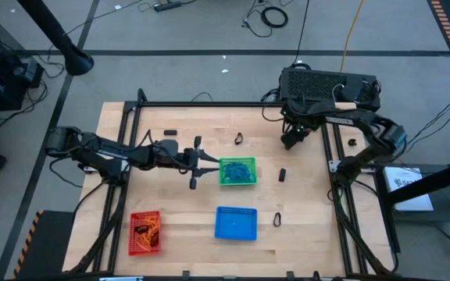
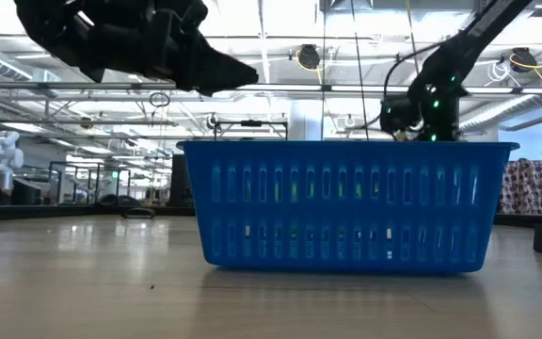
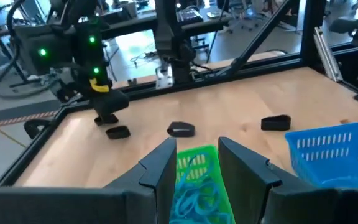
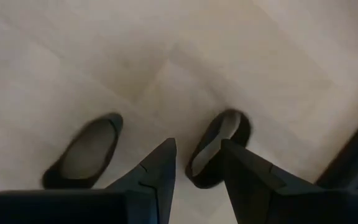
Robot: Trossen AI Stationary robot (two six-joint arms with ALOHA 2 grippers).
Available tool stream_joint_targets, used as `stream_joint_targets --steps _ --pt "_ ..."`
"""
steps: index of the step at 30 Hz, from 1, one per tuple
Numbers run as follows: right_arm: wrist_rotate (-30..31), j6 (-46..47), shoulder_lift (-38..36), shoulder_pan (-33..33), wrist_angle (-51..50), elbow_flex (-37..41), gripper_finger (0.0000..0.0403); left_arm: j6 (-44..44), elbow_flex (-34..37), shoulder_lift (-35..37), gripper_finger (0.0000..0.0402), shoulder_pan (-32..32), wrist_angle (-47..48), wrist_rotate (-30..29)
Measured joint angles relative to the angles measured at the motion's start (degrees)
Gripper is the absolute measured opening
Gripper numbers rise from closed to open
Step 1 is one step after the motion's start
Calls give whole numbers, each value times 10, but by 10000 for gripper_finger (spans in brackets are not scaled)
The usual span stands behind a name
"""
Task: Sort rubber bands into baskets
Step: Put the black rubberband into the blue bin
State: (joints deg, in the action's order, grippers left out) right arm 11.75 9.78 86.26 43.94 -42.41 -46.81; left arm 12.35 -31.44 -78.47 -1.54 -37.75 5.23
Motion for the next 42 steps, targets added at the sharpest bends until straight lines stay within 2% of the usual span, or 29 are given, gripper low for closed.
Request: stream_joint_targets --steps 6,8,10,13,16,18,21,24,28,30,32,35,38,42 --pt "0 -24 64 7 -18 -2 115 -34 0 20 127 -25 52 52" --pt "2 -50 70 7 -19 -3 99 -35 0 22 127 -26 53 53" --pt "-5 -88 68 8 -23 -5 66 -38 0 22 127 -26 45 53" --pt "1 -131 49 5 -44 -12 12 -58 0 22 127 -26 27 53" --pt "3 -161 1 1 -57 -23 5 -70 0 22 127 -26 29 53" --pt "-28 -181 -42 -2 -67 -22 3 -75 0 22 127 -26 29 51" --pt "-146 -186 -115 -5 -59 -22 2 -75 0 19 127 -26 20 42" --pt "-314 -184 -187 -25 -19 0 1 -67 0 5 127 -26 -16 40" --pt "-530 -176 -262 -78 130 66 1 -71 -8 -48 127 -26 -78 39" --pt "-590 -150 -286 -112 227 103 1 -94 -22 -83 127 -26 -116 38" --pt "-595 -105 -299 -148 319 136 1 -128 -41 -118 127 -26 -144 37" --pt "-559 -56 -296 -194 414 163 0 -200 -81 -170 127 -26 -148 37" --pt "-519 -43 -273 -239 456 164 0 -263 -119 -209 127 -26 -148 37" --pt "-507 -47 -234 -287 501 164 0 -286 -159 -234 127 -28 -145 44"
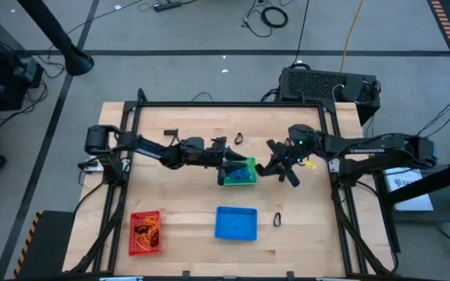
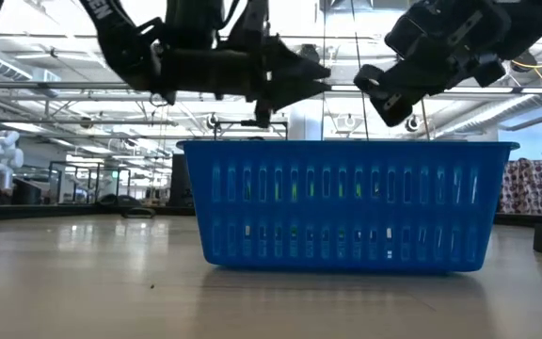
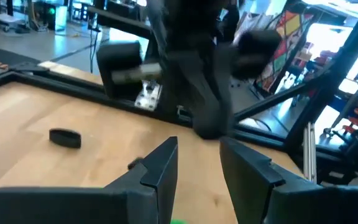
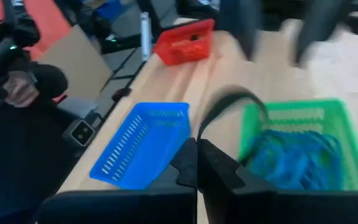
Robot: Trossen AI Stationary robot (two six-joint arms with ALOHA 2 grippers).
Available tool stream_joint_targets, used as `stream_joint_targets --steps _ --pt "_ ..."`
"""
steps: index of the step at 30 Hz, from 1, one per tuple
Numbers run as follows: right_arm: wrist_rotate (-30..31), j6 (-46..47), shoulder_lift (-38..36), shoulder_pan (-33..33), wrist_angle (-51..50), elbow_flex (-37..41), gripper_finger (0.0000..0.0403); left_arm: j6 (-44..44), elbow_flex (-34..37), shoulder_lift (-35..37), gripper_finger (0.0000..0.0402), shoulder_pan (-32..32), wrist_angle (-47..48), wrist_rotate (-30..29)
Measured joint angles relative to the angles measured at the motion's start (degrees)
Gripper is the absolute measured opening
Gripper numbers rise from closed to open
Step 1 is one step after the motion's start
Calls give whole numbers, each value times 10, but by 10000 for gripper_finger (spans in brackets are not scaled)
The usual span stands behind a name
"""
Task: Sort rubber bands into baskets
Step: Put the black rubberband into the blue bin
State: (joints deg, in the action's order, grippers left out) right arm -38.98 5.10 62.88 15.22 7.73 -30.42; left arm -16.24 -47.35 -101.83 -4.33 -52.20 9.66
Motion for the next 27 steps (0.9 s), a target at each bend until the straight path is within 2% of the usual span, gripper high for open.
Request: stream_joint_targets --steps 10,14,20,27 --pt "1 -2 76 -62 108 0 0 35 -41 -10 127 -2 54 35" --pt "2 -2 90 -64 139 0 0 45 -42 -10 127 -2 52 100" --pt "5 -12 93 -63 166 0 0 46 -42 -10 127 -1 52 105" --pt "50 -9 93 -63 160 0 0 46 -42 -10 127 6 47 108"
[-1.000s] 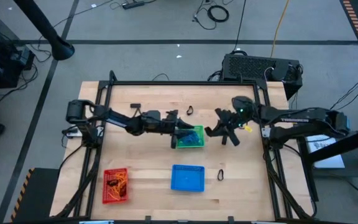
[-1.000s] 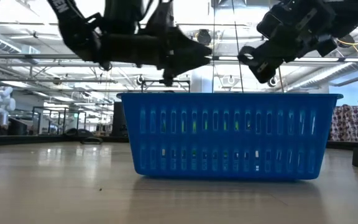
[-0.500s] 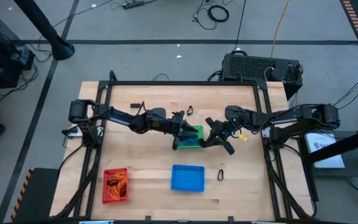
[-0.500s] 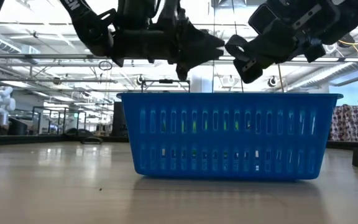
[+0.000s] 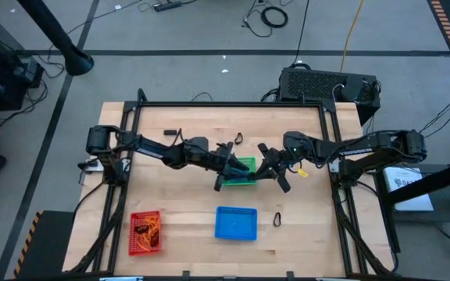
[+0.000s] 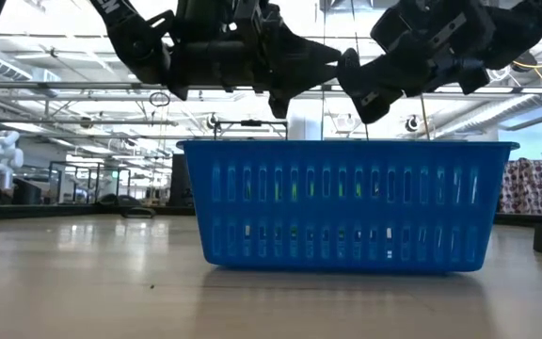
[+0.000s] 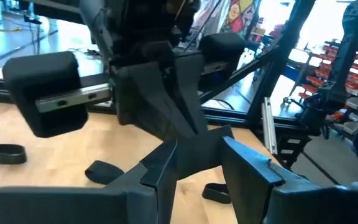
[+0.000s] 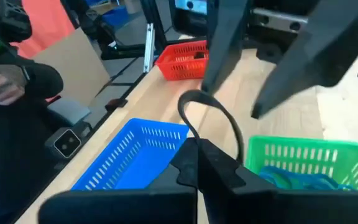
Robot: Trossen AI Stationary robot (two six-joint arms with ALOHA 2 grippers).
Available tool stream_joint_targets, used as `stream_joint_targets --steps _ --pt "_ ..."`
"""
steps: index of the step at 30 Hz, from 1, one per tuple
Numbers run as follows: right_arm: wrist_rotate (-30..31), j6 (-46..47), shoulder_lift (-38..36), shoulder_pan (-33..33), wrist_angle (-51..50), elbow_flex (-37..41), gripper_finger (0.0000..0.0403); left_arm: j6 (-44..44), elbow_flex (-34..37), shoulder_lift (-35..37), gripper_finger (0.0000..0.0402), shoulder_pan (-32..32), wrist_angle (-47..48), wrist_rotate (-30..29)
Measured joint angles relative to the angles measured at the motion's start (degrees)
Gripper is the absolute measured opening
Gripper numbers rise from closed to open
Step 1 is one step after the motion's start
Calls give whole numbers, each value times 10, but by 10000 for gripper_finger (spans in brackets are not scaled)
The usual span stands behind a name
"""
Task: Sort rubber bands into baskets
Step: Put the black rubberband into the blue bin
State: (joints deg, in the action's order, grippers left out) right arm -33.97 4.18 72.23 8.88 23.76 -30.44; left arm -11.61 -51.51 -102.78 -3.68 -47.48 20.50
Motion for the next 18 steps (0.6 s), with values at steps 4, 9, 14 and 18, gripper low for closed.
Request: stream_joint_targets --steps 4,9,14,18 --pt "1 9 0 0 -3 0 0 0 0 0 127 0 0 29" --pt "28 22 0 0 -12 0 0 0 0 0 127 0 0 36" --pt "28 26 0 0 -17 0 0 4 0 0 127 0 9 42" --pt "32 31 0 0 -13 0 0 4 0 0 127 0 11 61"
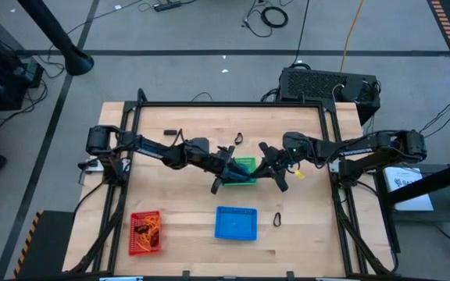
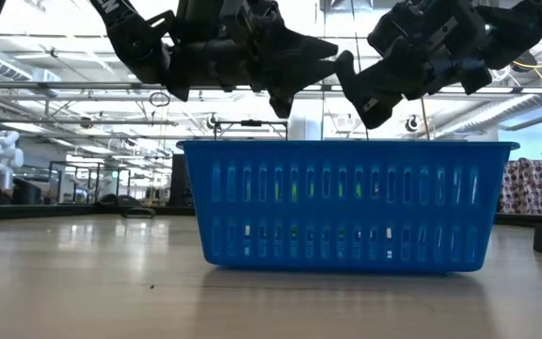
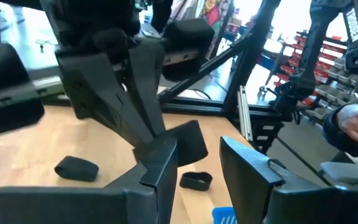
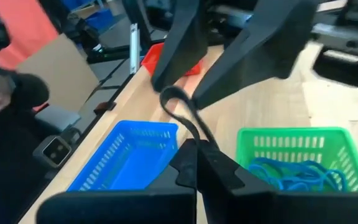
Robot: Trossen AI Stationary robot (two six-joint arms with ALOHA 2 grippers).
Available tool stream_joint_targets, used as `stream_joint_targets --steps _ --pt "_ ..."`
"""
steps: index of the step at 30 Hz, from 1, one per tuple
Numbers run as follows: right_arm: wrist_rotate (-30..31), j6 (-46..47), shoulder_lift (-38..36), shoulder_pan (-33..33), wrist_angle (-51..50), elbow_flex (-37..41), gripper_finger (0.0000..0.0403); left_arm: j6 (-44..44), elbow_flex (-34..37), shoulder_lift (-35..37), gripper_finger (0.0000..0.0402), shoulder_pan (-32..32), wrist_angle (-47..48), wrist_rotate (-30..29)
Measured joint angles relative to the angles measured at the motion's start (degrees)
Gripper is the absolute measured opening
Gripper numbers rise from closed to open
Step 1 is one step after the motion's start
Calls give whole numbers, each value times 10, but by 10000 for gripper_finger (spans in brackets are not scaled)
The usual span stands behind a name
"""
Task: Sort rubber bands into baskets
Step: Put the black rubberband into the blue bin
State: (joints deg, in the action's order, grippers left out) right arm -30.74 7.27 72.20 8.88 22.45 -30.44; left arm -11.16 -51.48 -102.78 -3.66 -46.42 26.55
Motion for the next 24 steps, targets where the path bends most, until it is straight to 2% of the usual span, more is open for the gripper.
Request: stream_joint_targets --steps 5,9,13,19,24 --pt "23 25 0 0 12 0 0 0 0 0 127 0 8 -9" --pt "22 29 0 -12 13 0 0 14 0 0 127 0 31 -87" --pt "22 37 0 -29 13 0 0 41 1 0 127 0 35 -118" --pt "42 37 0 -38 11 0 0 45 0 0 127 0 37 -116" --pt "55 32 0 -38 -4 0 0 41 0 0 127 1 41 -47"
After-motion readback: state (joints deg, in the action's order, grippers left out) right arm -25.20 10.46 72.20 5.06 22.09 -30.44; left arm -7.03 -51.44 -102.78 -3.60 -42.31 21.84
